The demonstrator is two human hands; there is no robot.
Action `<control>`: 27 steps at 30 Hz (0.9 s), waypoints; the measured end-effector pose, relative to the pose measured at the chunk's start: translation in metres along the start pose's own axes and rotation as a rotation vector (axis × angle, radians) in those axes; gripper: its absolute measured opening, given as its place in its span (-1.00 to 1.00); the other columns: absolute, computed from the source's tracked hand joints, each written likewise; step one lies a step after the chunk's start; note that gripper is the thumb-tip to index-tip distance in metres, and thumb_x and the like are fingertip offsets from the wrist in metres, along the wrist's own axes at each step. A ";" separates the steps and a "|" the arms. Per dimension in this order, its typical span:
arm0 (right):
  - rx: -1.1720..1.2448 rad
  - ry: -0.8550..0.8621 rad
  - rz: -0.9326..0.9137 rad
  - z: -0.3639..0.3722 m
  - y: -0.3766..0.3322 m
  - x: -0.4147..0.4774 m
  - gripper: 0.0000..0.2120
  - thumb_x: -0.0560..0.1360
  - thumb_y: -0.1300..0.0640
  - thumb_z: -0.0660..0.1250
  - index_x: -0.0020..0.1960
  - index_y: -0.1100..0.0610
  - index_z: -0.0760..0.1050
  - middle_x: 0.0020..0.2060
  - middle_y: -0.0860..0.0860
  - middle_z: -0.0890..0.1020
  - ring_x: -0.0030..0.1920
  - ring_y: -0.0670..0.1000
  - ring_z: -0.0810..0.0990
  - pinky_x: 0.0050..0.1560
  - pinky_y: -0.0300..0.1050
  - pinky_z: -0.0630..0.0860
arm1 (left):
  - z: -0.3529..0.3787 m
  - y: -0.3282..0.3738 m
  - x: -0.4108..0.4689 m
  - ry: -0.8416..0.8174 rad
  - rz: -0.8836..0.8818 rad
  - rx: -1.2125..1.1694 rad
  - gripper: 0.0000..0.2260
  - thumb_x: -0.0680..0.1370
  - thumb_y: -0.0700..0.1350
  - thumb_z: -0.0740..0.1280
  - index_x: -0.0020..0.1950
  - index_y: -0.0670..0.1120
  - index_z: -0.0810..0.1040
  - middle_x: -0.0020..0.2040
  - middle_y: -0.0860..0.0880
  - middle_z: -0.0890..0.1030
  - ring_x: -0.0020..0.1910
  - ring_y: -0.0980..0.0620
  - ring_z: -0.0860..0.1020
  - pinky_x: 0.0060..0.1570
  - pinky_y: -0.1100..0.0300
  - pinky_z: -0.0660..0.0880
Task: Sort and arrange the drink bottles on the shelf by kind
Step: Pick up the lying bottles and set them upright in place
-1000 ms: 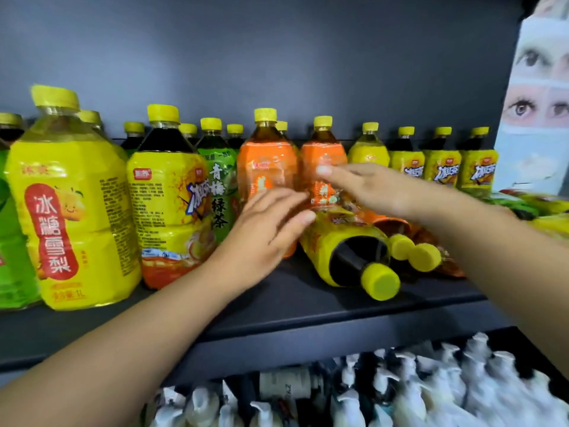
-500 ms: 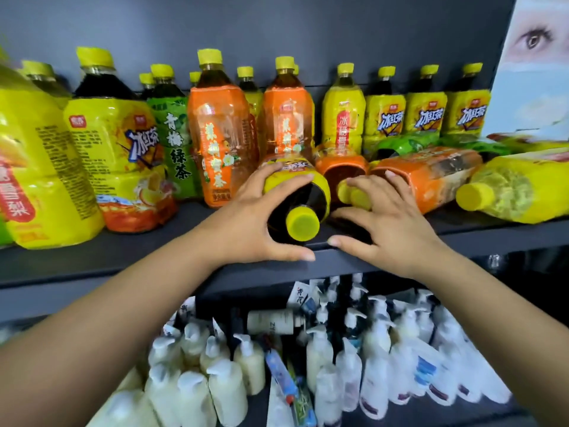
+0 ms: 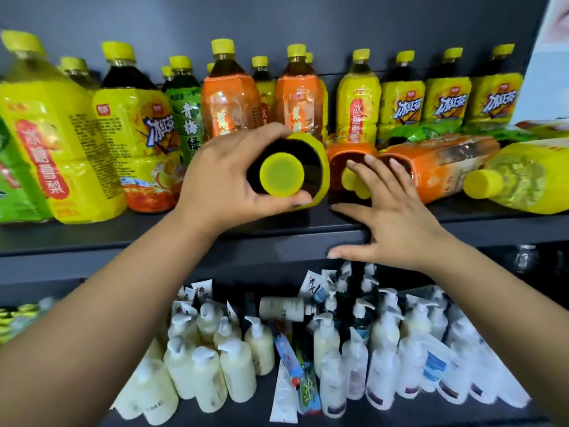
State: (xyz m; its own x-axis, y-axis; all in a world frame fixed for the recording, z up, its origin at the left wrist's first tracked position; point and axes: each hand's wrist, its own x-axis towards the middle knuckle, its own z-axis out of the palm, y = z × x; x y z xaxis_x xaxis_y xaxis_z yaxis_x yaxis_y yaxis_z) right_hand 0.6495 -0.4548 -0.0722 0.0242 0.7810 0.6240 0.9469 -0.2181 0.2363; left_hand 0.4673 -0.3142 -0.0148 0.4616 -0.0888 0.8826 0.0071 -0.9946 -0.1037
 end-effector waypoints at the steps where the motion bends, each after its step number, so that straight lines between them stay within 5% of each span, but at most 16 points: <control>1: -0.002 0.009 -0.013 0.001 0.000 0.000 -0.16 0.34 -0.54 -0.15 0.10 0.00 0.61 0.41 0.22 0.29 0.44 0.15 0.07 0.40 0.00 -0.21 | -0.003 0.001 0.006 0.013 -0.067 -0.029 -0.38 0.36 0.45 0.12 0.16 0.00 0.44 0.00 0.04 0.58 0.00 0.05 0.56 0.00 0.21 0.41; 5: 0.004 0.036 -0.035 0.002 -0.001 -0.001 -0.15 0.34 -0.53 -0.16 0.07 0.02 0.62 0.39 0.21 0.34 0.42 0.10 0.08 0.40 0.02 -0.16 | -0.015 0.005 0.038 0.058 -0.386 -0.012 -0.42 0.27 0.39 0.16 -0.07 -0.04 0.61 -0.25 0.11 0.52 -0.24 0.23 0.43 -0.25 0.27 0.28; 7: 0.009 0.039 -0.037 0.003 -0.001 -0.001 -0.15 0.35 -0.53 -0.17 0.05 0.03 0.63 0.35 0.17 0.41 0.40 0.11 0.12 0.39 0.07 -0.13 | -0.020 0.004 0.060 0.007 -0.533 0.029 -0.51 0.28 0.42 0.11 -0.34 0.01 0.48 -0.41 0.10 0.43 -0.37 0.13 0.35 -0.37 0.18 0.20; 9: 0.005 0.047 -0.037 0.005 -0.001 -0.002 -0.15 0.36 -0.52 -0.18 0.04 0.05 0.64 0.31 0.13 0.47 0.38 0.12 0.16 0.38 0.12 -0.09 | -0.023 -0.001 0.079 -0.106 -0.667 0.008 -0.49 0.38 0.41 0.14 -0.39 -0.03 0.39 -0.41 0.02 0.39 -0.38 0.09 0.35 -0.38 0.19 0.23; 13: -0.015 0.059 -0.031 0.004 -0.002 -0.001 -0.14 0.38 -0.51 -0.20 0.03 0.04 0.65 0.23 0.09 0.55 0.35 0.12 0.21 0.36 0.13 -0.04 | -0.013 -0.021 0.100 -0.227 -0.843 -0.238 -0.61 0.46 0.33 0.13 -0.02 0.08 0.53 0.02 0.02 0.53 -0.01 0.05 0.47 -0.05 0.19 0.35; 19: -0.016 0.068 -0.015 0.001 -0.001 0.002 -0.16 0.38 -0.51 -0.21 0.01 0.02 0.65 0.17 0.05 0.59 0.33 0.11 0.22 0.34 0.13 -0.03 | 0.007 -0.039 0.092 -0.006 -0.902 -0.504 -0.51 0.36 0.26 0.36 0.14 -0.02 0.49 0.07 0.00 0.59 -0.01 0.02 0.58 0.07 0.09 0.51; 22: -0.019 0.051 -0.019 0.001 -0.001 0.002 -0.16 0.38 -0.50 -0.21 0.02 0.01 0.64 0.16 0.04 0.60 0.33 0.11 0.21 0.35 0.11 -0.06 | 0.016 -0.038 0.067 0.011 -0.842 -0.522 -0.35 0.39 0.02 0.45 0.39 -0.01 0.24 0.19 0.00 0.48 0.03 0.09 0.53 -0.01 0.25 0.49; 27: -0.060 -0.024 -0.032 0.000 0.000 0.001 -0.16 0.37 -0.50 -0.21 0.04 0.01 0.63 0.16 0.04 0.60 0.36 0.18 0.30 0.36 0.08 -0.09 | 0.020 -0.040 0.031 0.058 -0.798 -0.447 -0.09 0.31 -0.04 0.53 0.48 0.08 0.02 0.40 -0.02 0.32 0.29 0.06 0.41 0.30 0.02 0.38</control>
State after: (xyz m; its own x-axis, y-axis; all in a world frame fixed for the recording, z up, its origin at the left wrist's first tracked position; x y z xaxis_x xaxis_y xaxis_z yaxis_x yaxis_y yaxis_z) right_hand 0.6500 -0.4538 -0.0718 0.0027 0.8018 0.5976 0.9264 -0.2270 0.3003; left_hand 0.4992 -0.2763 0.0076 0.4222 0.6428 0.6392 -0.0451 -0.6893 0.7230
